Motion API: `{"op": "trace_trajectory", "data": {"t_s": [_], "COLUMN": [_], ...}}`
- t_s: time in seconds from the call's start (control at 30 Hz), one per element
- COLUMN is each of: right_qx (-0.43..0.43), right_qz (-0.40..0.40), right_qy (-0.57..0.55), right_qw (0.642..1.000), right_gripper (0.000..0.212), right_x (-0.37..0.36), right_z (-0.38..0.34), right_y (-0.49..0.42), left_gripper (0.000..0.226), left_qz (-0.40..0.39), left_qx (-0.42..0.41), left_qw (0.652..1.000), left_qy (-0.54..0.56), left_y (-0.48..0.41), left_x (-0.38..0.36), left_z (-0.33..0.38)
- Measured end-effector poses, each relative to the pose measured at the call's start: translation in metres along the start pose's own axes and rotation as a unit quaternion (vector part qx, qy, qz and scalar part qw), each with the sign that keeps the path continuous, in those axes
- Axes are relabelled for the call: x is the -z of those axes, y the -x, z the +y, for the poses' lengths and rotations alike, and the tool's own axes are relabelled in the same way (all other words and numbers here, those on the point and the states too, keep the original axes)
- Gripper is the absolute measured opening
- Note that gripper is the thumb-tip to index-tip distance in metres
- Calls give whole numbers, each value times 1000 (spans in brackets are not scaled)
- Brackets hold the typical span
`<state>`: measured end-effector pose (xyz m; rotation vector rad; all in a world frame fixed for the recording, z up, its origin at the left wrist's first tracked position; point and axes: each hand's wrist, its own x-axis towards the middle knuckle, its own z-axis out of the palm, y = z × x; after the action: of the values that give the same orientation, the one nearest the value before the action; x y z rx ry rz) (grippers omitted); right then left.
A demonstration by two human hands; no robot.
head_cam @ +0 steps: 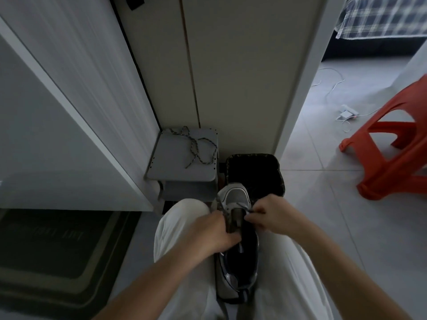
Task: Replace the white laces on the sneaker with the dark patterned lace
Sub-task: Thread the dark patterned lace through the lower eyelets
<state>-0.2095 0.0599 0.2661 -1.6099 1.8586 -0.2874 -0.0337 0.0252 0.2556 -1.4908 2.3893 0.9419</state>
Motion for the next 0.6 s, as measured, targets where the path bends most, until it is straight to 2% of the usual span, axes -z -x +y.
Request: {"op": "trace_trajectory", "data": {"t_s": [0.1, 0.2, 0.27, 0.4, 0.47, 0.6], "right_qx": [-38, -32, -16, 4, 8, 1], "right_qz": [10, 27, 51, 65, 58, 53], "right_qy": [56, 51, 22, 33, 39, 29], "right_qw": [998, 998, 998, 997, 998, 998], "right_gripper": [39, 23, 24, 29, 32, 41], "right_x": [-13, -19, -21, -28, -32, -36], "right_z": [-7, -15, -20, -25, -27, -27], "right_y": [11, 20, 30, 44, 46, 50], "left_gripper": [26, 17, 11, 14, 9, 16], "left_qz": [24, 41, 50, 67, 63, 52], "left_qx": [35, 10, -14, -49, -47, -41], "left_qw": [999, 999, 997, 996, 996, 996], "left_qy": [-22, 17, 50, 42, 52, 61], "left_y": [1, 8, 17, 32, 36, 36], "left_x": [-8, -10, -10, -17, -23, -27], "left_z": [-4, -12, -20, -33, -35, -40]}}
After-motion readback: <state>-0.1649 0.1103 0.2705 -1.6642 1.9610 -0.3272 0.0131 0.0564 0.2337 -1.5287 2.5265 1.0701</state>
